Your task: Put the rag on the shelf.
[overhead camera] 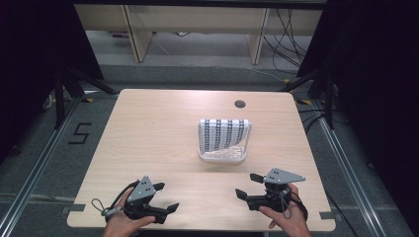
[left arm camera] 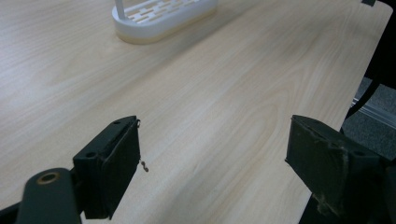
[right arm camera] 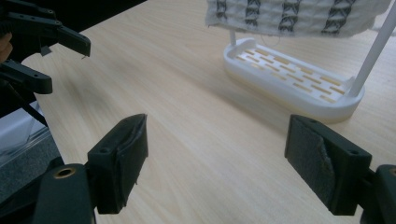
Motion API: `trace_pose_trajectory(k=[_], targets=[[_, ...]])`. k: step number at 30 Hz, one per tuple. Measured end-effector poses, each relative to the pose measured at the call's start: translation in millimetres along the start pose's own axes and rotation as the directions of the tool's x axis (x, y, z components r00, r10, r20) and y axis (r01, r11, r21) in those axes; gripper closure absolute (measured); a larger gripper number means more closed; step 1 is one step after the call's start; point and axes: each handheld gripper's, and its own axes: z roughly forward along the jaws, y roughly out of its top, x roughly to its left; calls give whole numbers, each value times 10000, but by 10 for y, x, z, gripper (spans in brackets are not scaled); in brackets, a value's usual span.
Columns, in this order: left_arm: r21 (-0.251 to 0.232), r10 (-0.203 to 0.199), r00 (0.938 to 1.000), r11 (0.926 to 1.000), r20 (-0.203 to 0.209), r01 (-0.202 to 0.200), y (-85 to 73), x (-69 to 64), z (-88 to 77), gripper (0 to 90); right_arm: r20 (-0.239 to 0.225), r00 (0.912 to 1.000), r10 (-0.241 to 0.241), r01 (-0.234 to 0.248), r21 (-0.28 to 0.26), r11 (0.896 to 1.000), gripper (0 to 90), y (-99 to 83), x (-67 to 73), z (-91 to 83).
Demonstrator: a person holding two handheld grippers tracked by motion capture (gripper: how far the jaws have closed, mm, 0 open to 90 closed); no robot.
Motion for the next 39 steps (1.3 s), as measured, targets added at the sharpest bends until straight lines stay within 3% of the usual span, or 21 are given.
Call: trace_pose_trajectory(k=[3,5,6,8,9,11,12,13,15,17,19,21,22,23,24,25,26,30,33,34,39], targets=[[248,102,9999,9996,-79,-100,-48,-12,1,169,5,9994,350,-350,51,9994,225,-44,31,1],[304,104,9999,9995,-58,-102,-86,-29,8,170,-116,9998,174,-172,176,9997,225,-74,21,11],[293,74,9999,9995,-83,-71,-110,-44,14,169,-69,9983,584,-583,221,9981,225,-99,66,12],[474,282,9996,9985,-81,-278,-138,-65,14,169,-131,9991,416,-411,314,9987,219,-153,84,51],[471,314,9995,9984,-66,-310,-158,-97,28,170,-82,9999,59,-56,402,9992,215,-165,71,63],[614,557,9984,9966,-83,-550,-160,-94,22,169,-50,9996,291,-288,647,9975,209,-181,108,65],[496,348,9994,9982,-36,-346,-165,-117,36,169,70,9997,231,-235,717,9972,205,-198,121,72],[650,530,9986,9965,-47,-526,-171,-122,32,169,37,10000,-86,83,788,9969,200,-223,134,91],[765,663,9978,9949,-58,-656,-175,-122,31,169,-12,9999,-161,161,841,9963,199,-237,146,102],[664,462,9989,9967,-43,-458,-188,-149,50,169,-30,9997,-250,252,985,9948,198,-258,173,107],[897,795,9968,9929,-103,-782,-189,-138,45,169,-14,9996,-289,289,1075,9938,198,-277,195,111],[694,476,9989,9965,-46,-472,-209,-172,73,169,-54,9990,-453,456,1083,9931,197,-294,206,117],[856,712,9975,9938,-16,-708,-209,-165,65,169,-113,9999,-51,66,1340,9910,197,-307,246,103],[883,691,9976,9938,-62,-682,-217,-172,70,169,-113,9999,-51,66,1340,9910,197,-307,246,103],[846,581,9983,9948,-52,-575,-224,-205,77,169,-113,9988,-478,488,1185,9918,197,-315,222,108],[846,581,9983,9948,-52,-575,-224,-205,77,169,-113,9988,-478,488,1185,9918,197,-315,222,108],[1065,946,9955,9899,-90,-931,-226,-192,71,169,-189,9985,-519,539,1221,9911,197,-319,220,109],[971,830,9965,9918,11,-827,-242,-215,108,169,-45,9988,-481,483,1287,9905,197,-331,224,111],[1186,940,9955,9886,-85,-923,-247,-196,106,169,-444,9977,-516,574,1409,9884,197,-332,216,132],[1139,862,9963,9899,-62,-849,-249,-200,108,169,-143,9973,-717,730,1353,9881,197,-331,221,126],[1208,872,9962,9889,-27,-862,-252,-205,122,169,-111,9972,-737,745,1389,9875,197,-337,234,136]])
